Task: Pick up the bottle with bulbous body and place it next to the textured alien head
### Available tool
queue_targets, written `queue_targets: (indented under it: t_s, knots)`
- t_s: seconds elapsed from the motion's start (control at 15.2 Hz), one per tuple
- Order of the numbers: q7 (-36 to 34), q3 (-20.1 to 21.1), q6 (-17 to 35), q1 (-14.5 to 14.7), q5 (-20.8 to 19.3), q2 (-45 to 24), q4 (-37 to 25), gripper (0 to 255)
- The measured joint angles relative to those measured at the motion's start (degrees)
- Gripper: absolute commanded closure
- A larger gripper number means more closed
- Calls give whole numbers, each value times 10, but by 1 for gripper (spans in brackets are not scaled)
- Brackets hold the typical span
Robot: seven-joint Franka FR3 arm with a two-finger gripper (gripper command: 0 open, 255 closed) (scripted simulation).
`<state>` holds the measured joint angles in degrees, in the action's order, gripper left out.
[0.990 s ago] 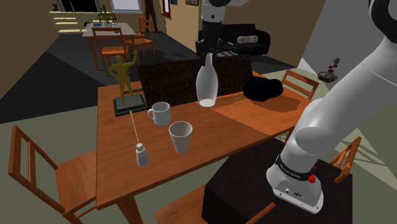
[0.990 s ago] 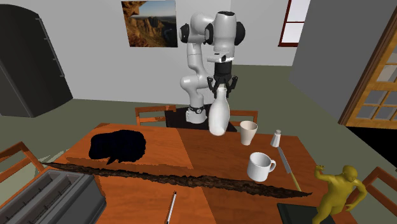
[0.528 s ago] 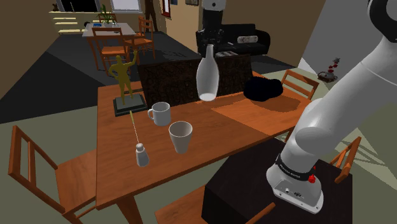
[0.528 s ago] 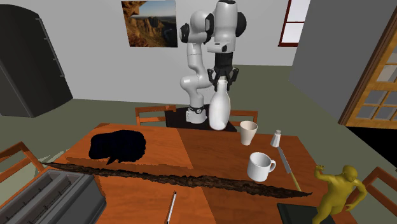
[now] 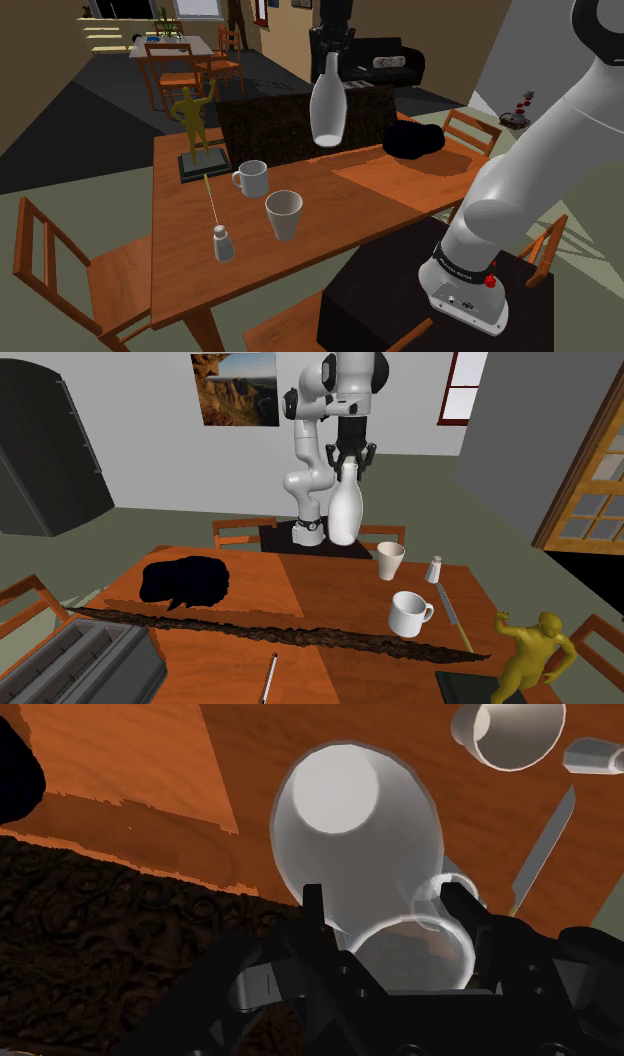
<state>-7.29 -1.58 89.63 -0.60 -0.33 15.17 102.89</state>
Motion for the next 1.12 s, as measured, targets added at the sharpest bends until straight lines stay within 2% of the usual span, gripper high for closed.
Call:
queue_targets:
  t_s: [1.12]
  knots:
    - [0,0,-139,1,2,-60,-199,255]
